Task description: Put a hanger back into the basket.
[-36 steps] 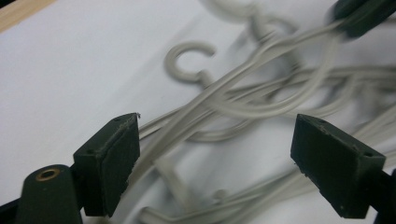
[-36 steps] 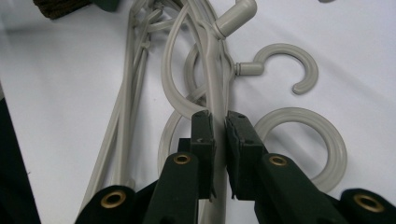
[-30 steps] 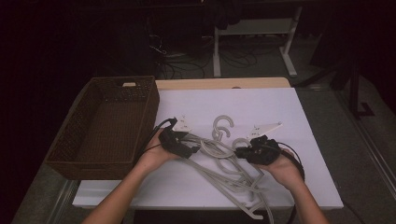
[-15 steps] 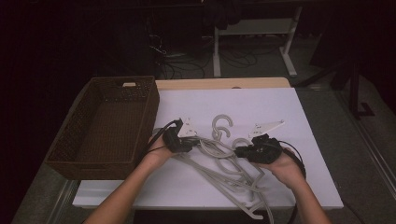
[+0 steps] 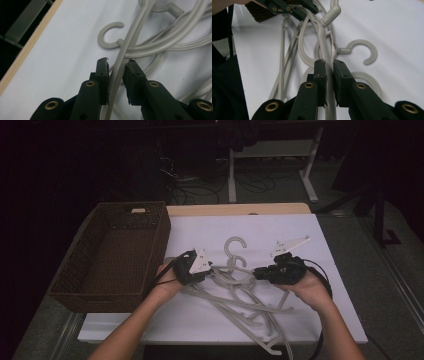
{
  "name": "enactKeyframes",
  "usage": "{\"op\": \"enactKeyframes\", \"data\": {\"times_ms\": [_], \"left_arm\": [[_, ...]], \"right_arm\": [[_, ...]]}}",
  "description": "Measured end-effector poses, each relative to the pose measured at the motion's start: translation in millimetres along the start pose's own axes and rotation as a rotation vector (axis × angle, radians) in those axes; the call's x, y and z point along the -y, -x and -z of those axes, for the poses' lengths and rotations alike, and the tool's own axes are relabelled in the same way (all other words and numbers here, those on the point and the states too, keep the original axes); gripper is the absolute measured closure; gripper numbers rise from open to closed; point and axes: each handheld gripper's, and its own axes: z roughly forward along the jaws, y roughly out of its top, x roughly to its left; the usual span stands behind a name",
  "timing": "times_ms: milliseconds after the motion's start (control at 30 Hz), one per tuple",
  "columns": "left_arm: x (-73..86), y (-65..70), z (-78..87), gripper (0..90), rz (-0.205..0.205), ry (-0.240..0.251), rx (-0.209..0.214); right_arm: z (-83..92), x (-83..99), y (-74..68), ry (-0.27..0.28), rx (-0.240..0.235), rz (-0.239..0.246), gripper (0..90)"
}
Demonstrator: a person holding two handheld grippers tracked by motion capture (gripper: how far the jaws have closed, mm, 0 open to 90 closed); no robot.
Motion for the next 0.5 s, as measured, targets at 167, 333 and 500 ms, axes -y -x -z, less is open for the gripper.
{"op": "enactKeyframes", "data": {"times_ms": [167,333,500], "left_arm": [[-4.7,1.6,8.6,79.1,-0.016,0.025,0.028],[-7.1,4.5,13.7,82.0,-0.008,0.046,0.086],[-8.5,3.6,19.6,82.2,0.048,0.043,0.111]], "right_arm": [[7.2,-11.2,10.3,-0.012,-0.004,0.031,77.5],[12.5,-15.8,21.9,0.014,-0.021,0.017,74.2],[13.9,-15.9,24.3,0.046,-0.017,0.011,64.9]]}}
